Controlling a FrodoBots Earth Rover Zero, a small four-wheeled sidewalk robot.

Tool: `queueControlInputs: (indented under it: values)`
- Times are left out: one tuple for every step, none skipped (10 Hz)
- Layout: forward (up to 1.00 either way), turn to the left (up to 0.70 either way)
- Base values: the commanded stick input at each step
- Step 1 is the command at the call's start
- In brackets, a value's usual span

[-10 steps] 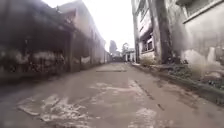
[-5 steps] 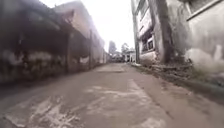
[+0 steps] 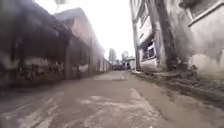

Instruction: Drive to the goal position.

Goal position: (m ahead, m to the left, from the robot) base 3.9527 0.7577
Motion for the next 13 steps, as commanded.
queueControlInputs:
  values:
    - [0.5,0.01]
    - [0.5,0.01]
    - [0.5,0.01]
    - [0.5,0.01]
    - [0.5,0.01]
    - [0.5,0.01]
    - [0.5,0.01]
    - [0.5,0.01]
    - [0.5,0.01]
    - [0.5,0.01]
    - [0.5,0.01]
    - [0.5,0.01]
    - [0.5,0.01]
